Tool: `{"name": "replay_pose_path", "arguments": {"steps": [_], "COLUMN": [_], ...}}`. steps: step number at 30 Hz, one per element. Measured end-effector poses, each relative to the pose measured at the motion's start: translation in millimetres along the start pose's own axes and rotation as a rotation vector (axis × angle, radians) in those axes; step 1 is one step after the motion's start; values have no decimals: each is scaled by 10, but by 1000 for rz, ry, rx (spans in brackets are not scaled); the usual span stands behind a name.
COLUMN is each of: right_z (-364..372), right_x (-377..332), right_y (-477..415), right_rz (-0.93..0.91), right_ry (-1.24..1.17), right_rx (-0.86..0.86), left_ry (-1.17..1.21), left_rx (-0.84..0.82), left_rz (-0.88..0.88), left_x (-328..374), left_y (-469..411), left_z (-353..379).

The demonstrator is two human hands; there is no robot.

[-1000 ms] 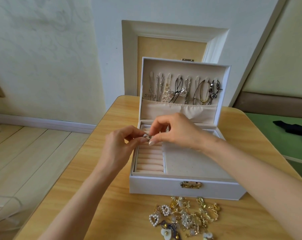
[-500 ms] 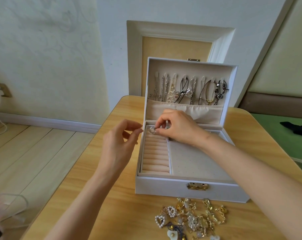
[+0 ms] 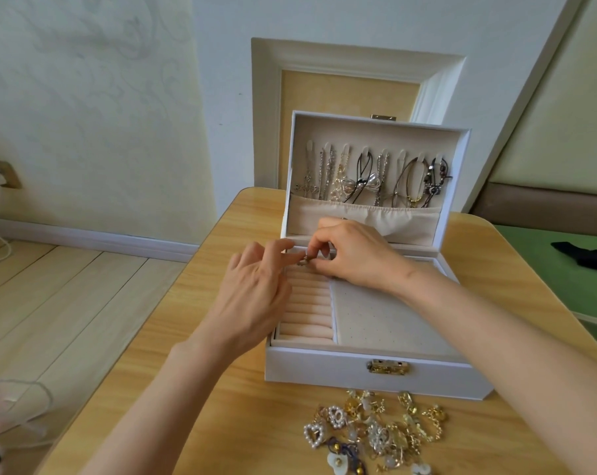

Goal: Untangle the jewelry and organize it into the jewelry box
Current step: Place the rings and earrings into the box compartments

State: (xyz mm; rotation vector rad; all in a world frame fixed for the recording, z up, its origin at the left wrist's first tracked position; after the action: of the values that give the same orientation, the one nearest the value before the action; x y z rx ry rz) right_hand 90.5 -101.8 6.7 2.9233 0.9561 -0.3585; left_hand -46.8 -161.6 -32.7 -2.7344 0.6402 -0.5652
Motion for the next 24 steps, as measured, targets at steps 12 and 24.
{"name": "replay_pose_path", "arguments": {"steps": [12, 24], "right_z": [-43, -56], "right_x": [52, -51], "right_y": [278, 1091], "right_rz": [70, 18], "right_ry": [-15, -190], "right_rx": [115, 173], "left_ry": [-95, -84], "left_rx": [-156, 43], "left_rz": [-61, -22], "left_x": [42, 158], "left_y": [-27, 90], "left_z": [-14, -138]}}
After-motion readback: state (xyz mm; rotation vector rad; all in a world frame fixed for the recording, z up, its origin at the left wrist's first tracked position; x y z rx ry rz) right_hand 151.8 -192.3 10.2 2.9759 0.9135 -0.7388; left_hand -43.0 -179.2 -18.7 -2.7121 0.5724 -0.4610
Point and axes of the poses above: each hand's wrist, its own y-axis away from the middle knuckle, its own z-axis out of the palm, x = y × z, the point moved 4 cm from there along -y, towards the middle knuckle, and after that the axes turned 12 degrees about -x, right-handed, at the moved point
